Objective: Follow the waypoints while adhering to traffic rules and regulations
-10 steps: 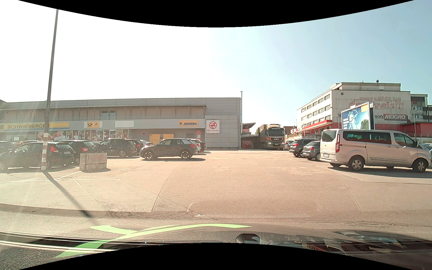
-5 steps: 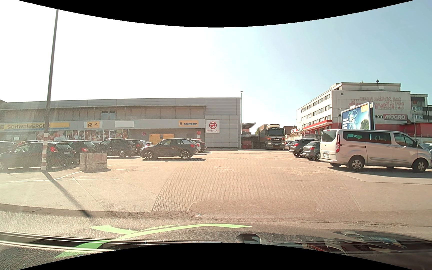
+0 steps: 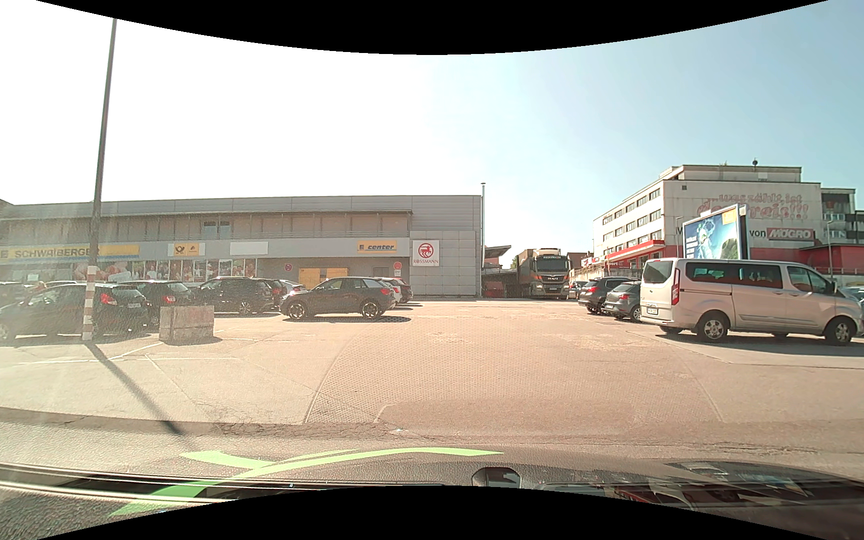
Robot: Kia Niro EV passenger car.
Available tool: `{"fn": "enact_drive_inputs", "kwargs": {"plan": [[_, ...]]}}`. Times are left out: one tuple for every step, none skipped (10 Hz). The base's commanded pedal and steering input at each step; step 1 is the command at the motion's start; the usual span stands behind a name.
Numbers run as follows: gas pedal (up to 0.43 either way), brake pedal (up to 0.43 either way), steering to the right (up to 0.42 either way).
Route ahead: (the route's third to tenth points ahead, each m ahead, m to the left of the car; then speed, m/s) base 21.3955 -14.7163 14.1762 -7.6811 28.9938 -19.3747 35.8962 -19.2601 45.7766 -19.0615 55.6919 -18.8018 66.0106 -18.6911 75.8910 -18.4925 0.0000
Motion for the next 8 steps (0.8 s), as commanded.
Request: {"fn": "enact_drive_inputs", "kwargs": {"plan": [[0.0,0.421,-0.055],[0.0,0.421,-0.055],[0.0,0.421,-0.056],[0.0,0.421,-0.055],[0.0,0.421,-0.055],[0.0,0.421,-0.055],[0.0,0.421,-0.055],[0.0,0.415,-0.056]]}}
